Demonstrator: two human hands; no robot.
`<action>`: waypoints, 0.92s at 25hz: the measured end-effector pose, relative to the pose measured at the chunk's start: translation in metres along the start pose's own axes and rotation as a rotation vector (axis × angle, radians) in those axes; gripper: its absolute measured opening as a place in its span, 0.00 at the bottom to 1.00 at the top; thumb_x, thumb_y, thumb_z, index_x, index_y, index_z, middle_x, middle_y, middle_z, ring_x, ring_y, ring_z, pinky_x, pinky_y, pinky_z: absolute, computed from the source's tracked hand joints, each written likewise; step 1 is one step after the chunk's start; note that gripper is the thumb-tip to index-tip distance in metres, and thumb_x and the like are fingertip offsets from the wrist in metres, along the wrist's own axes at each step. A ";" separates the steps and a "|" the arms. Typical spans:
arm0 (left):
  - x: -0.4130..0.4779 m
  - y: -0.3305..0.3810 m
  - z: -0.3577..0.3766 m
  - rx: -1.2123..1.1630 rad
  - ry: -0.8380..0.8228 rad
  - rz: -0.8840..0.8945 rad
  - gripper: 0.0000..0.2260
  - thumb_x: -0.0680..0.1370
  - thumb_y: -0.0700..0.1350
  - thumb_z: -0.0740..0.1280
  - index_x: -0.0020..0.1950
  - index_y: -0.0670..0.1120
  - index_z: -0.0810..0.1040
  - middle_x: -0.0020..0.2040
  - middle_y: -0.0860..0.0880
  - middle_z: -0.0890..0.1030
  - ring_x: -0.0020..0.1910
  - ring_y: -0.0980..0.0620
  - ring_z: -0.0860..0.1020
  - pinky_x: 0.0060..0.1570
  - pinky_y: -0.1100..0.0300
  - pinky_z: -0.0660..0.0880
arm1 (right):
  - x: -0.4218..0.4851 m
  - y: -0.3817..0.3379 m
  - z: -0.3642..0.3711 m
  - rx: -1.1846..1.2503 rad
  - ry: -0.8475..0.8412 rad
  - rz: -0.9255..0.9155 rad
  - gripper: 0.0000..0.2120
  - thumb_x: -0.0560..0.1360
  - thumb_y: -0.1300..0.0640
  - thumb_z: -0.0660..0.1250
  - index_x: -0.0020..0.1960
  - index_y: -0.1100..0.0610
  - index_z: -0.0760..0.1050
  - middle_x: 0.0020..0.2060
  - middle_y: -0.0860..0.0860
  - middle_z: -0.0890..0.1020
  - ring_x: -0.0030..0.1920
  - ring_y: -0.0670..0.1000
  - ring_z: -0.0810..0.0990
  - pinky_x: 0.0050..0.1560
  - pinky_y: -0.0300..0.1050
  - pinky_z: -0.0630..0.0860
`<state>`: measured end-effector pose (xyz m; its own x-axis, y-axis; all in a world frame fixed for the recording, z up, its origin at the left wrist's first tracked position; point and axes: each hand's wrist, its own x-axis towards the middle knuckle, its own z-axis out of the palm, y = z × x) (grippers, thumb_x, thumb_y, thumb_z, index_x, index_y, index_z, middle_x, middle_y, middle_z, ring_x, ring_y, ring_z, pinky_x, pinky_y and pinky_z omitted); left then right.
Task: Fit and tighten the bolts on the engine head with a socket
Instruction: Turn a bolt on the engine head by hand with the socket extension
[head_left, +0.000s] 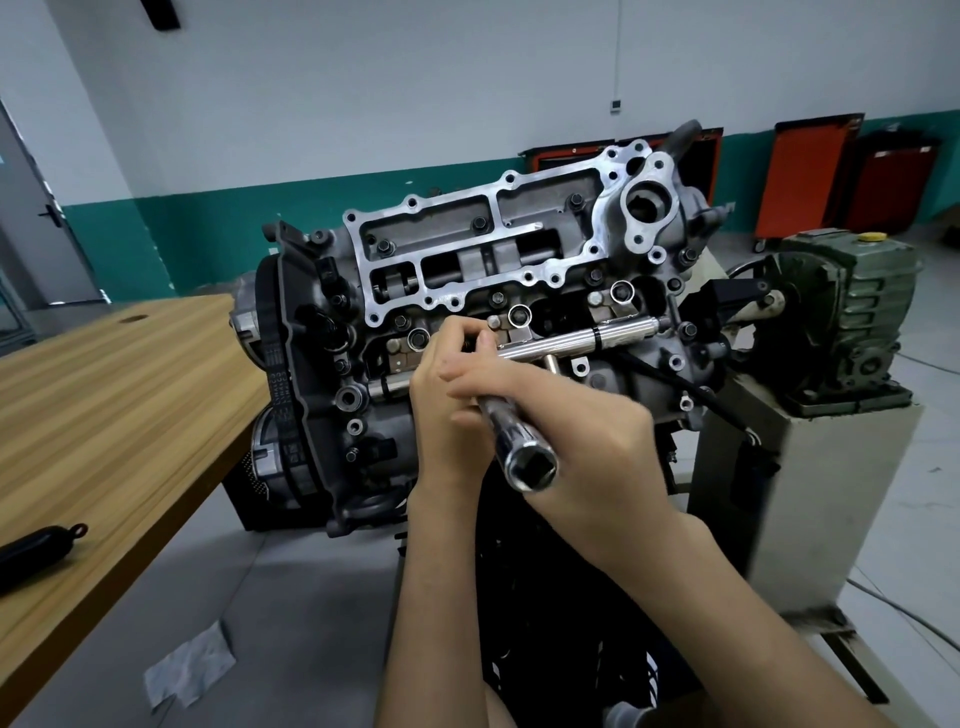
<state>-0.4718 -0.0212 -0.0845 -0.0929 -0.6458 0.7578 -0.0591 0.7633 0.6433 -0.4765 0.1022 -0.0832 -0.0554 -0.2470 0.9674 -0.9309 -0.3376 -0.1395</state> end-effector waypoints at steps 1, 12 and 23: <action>-0.005 0.002 -0.006 -0.072 -0.118 0.004 0.07 0.74 0.30 0.60 0.41 0.38 0.76 0.36 0.44 0.77 0.38 0.50 0.73 0.44 0.54 0.68 | 0.000 0.001 0.001 -0.009 0.016 0.035 0.13 0.67 0.74 0.75 0.50 0.66 0.81 0.43 0.59 0.85 0.44 0.53 0.84 0.50 0.40 0.79; -0.010 -0.006 -0.010 -0.276 -0.216 -0.017 0.09 0.76 0.45 0.61 0.43 0.40 0.76 0.40 0.47 0.79 0.40 0.52 0.75 0.42 0.59 0.70 | 0.000 0.001 0.000 0.026 0.053 0.099 0.13 0.65 0.74 0.76 0.48 0.66 0.82 0.37 0.60 0.84 0.37 0.56 0.83 0.46 0.41 0.79; -0.009 -0.001 -0.013 -0.220 -0.237 -0.030 0.08 0.76 0.44 0.61 0.43 0.41 0.75 0.39 0.47 0.79 0.41 0.50 0.76 0.42 0.62 0.71 | -0.001 0.002 0.000 0.042 0.061 0.087 0.12 0.65 0.74 0.76 0.47 0.67 0.81 0.38 0.61 0.84 0.39 0.57 0.84 0.51 0.40 0.78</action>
<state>-0.4583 -0.0165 -0.0907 -0.3247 -0.6265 0.7086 0.1485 0.7061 0.6924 -0.4786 0.1014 -0.0842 -0.1585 -0.2215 0.9622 -0.9056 -0.3557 -0.2311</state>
